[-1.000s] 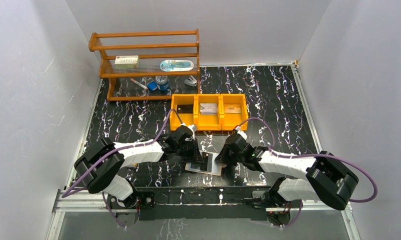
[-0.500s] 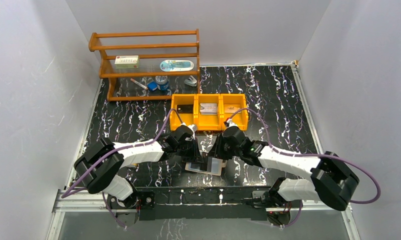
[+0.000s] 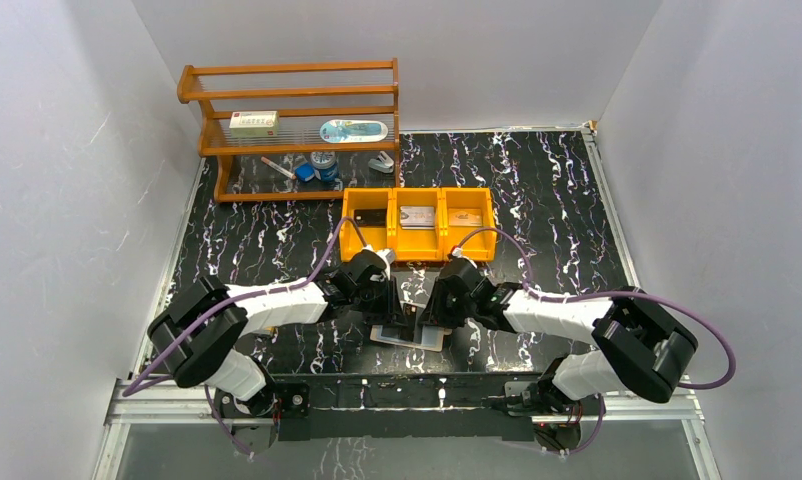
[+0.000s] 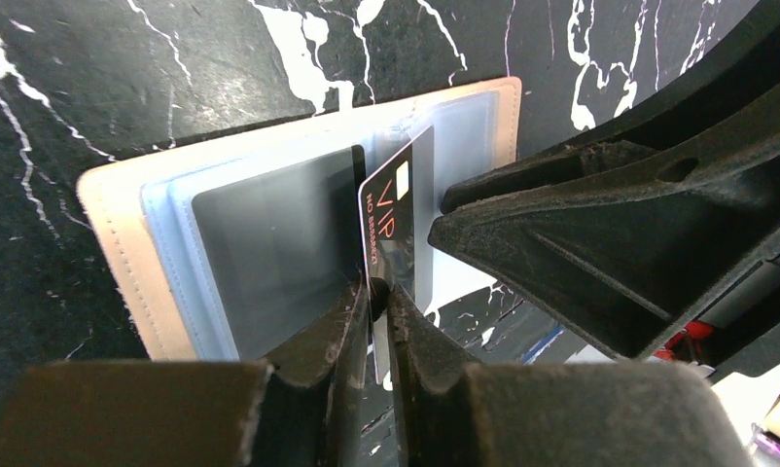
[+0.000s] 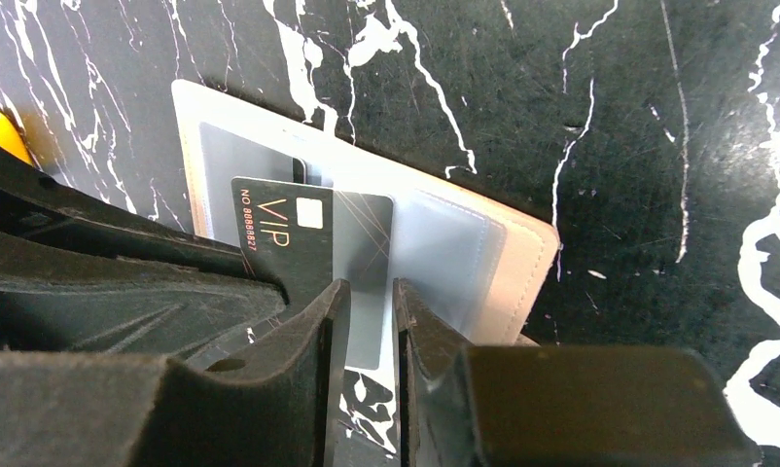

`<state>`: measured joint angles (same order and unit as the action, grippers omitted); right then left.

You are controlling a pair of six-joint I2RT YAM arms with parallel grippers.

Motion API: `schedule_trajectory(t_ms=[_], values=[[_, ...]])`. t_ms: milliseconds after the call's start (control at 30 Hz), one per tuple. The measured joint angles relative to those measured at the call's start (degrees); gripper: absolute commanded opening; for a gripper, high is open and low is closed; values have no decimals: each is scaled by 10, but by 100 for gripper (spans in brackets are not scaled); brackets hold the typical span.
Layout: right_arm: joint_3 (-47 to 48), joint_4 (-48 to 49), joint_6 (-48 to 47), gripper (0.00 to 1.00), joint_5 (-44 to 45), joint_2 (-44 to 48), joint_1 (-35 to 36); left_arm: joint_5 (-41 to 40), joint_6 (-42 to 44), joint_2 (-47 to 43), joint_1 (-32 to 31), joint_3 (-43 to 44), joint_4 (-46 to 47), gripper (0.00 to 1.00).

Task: Take the credit cards out of the card holder

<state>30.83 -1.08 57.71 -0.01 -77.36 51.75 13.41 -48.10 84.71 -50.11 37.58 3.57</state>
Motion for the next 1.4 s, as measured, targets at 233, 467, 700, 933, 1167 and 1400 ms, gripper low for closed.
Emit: schedule_trajectory(t_ms=[233, 467, 700, 933, 1167, 1400], values=[[-18, 34, 24, 29, -4, 1, -3, 33, -2, 19, 0, 0, 21, 16], [-24, 45, 34, 30, -4, 1, -3, 37, 1, 20, 0, 5, 17, 0], [-16, 34, 11, 31, -3, 2, -6, 4, 12, -4, -2, 17, -24, 0], [32, -35, -54, 33, 13, -1, -15, -68, 23, -78, -2, 17, -88, 0], [85, -59, -130, 43, 14, 17, -15, -103, 36, -145, 5, 17, -119, 0], [71, -31, -134, 44, 2, 54, -15, -52, 45, -203, 87, 7, -109, 0]])
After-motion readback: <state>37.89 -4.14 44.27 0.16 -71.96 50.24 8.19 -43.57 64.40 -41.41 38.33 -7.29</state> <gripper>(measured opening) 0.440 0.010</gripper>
